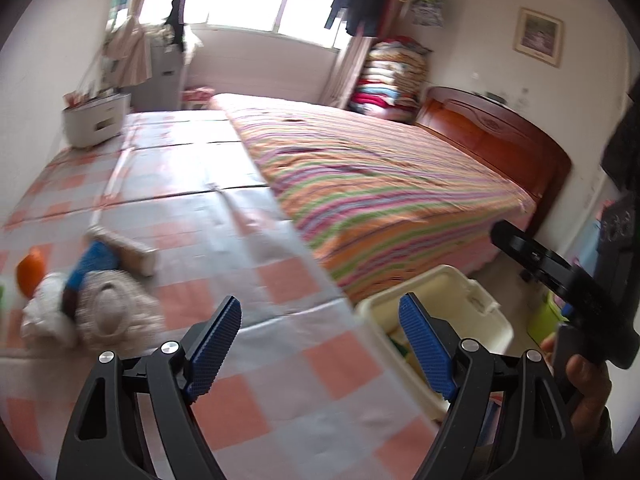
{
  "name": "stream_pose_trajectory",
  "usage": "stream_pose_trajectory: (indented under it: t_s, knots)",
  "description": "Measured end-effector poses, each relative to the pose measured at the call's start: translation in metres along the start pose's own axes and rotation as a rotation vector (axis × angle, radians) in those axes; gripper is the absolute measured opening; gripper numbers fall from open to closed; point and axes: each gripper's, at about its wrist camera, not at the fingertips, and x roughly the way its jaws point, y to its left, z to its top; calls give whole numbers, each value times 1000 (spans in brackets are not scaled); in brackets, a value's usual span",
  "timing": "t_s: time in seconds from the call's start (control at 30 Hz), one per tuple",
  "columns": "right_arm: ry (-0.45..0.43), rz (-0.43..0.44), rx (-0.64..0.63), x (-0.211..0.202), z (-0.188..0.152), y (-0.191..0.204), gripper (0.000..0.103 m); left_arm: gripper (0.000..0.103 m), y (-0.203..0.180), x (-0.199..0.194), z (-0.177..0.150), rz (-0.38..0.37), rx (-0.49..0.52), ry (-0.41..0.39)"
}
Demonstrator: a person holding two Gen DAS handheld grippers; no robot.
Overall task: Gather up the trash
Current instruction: 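Move both tools back to the table toward the white lace hat, then grasp the white lace hat with the right tool while the left tool grasps the white tissue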
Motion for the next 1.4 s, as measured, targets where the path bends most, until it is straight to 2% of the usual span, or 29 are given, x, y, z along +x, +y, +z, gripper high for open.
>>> stream_pose_trajectory:
  t_s: [0.33, 0.73, 1.0, 1.4]
  knots:
    - [83, 92, -81, 41, -9, 68, 79, 79, 86, -40, -3, 116, -144, -43]
    - [208, 190, -209, 92, -37, 153, 80, 79, 163, -84, -18, 237, -258, -65]
    - [302, 221, -221, 136, -49, 180, 84, 79, 195, -103, -26, 263, -342, -72]
    - [468, 248, -306, 201, -72, 221, 85, 79, 213, -110, -29, 280, -372, -66]
